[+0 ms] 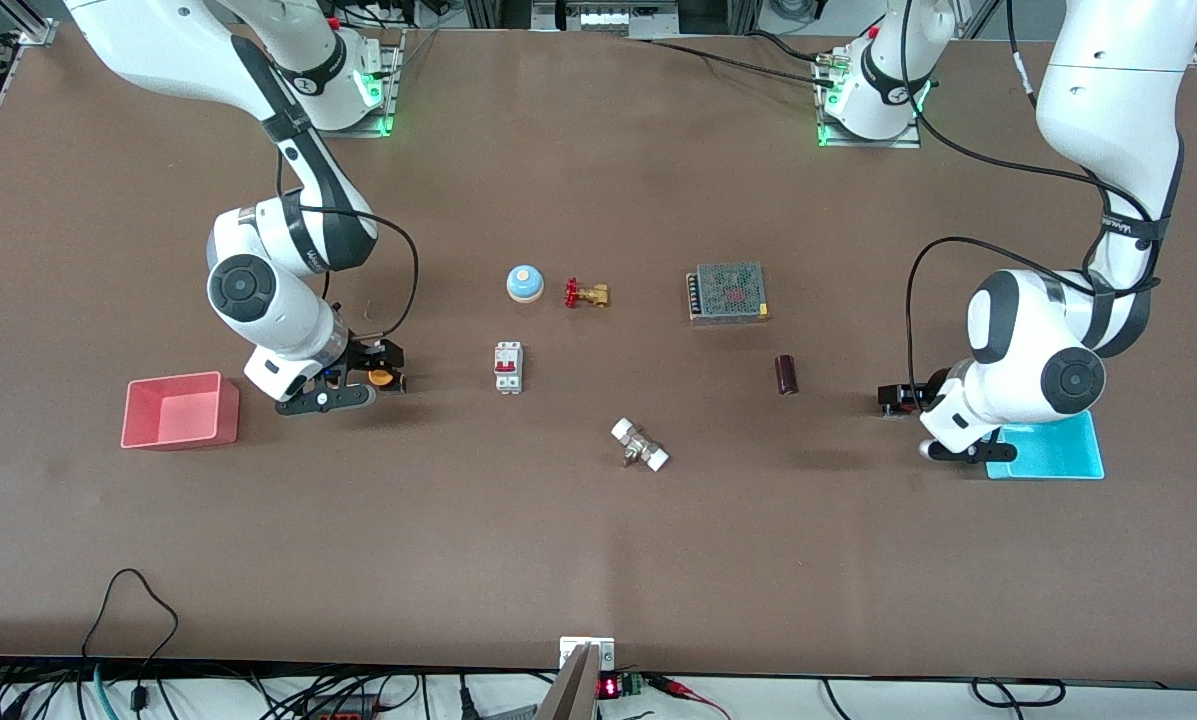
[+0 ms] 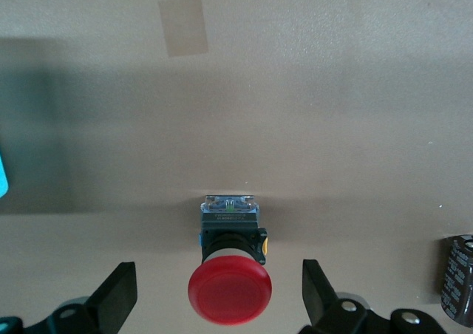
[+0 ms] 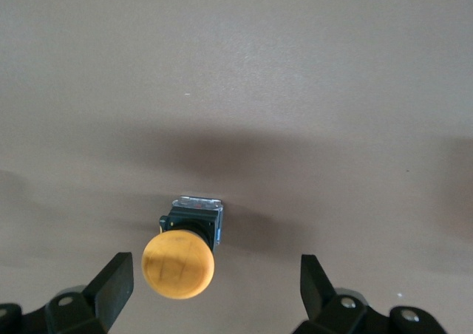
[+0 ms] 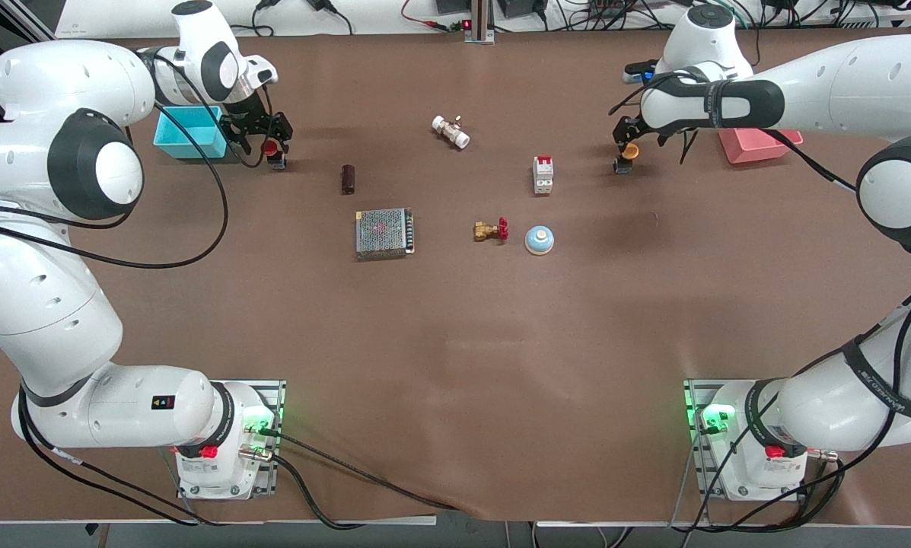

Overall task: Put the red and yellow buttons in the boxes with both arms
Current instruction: 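Grasp the yellow button with the right gripper while the left gripper grasps the red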

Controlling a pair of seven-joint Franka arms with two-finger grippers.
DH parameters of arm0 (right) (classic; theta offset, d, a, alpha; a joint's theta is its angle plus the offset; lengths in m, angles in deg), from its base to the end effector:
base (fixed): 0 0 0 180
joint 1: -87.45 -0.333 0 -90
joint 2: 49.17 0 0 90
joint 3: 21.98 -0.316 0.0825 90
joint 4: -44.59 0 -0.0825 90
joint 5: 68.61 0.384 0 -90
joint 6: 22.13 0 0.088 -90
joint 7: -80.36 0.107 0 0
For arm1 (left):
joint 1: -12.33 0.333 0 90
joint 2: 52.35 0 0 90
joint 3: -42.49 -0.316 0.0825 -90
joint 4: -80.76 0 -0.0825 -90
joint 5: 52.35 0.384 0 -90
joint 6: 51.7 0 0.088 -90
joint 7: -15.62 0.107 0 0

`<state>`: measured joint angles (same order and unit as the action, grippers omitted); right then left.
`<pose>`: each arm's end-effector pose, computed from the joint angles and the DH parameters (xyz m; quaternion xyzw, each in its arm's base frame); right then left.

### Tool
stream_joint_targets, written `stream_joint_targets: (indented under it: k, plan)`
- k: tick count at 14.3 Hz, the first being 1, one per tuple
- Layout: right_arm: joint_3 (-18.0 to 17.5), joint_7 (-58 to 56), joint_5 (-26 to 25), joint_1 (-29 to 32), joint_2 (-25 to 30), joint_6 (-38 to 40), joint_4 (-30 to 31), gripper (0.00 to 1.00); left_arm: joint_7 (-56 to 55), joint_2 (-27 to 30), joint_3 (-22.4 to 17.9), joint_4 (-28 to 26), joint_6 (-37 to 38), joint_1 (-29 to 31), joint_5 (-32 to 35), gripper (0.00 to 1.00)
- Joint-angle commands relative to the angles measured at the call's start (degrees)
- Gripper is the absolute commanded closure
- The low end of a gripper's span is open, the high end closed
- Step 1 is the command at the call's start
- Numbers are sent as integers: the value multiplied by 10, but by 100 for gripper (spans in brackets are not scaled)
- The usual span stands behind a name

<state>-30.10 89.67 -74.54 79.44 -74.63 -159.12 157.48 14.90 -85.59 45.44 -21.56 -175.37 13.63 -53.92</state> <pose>0.5899 0.1666 0.2442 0.9958 0.0910 -0.0076 0.0063 0.6339 -0.0174 0.2133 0.9943 0.0034 -0.1038 0.0229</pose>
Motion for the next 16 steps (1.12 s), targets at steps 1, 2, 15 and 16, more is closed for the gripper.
stream_joint_targets:
  k: [1, 2, 15, 16]
  plan:
    - [-15, 36, -16, 5, -11, -24, 0, 0, 11, -6, -3, -2, -6, -4, -2, 10]
    - [-15, 54, -17, 2, -16, -25, -3, 0, 11, -7, -3, -2, -6, -4, -2, 10]
    - [-15, 50, -30, 3, -42, -50, -1, 43, 37, -14, -4, -1, -6, -12, -4, 72]
    - [-15, 50, -29, 3, -42, -50, -1, 50, 39, -12, -7, -1, -6, -12, -4, 83]
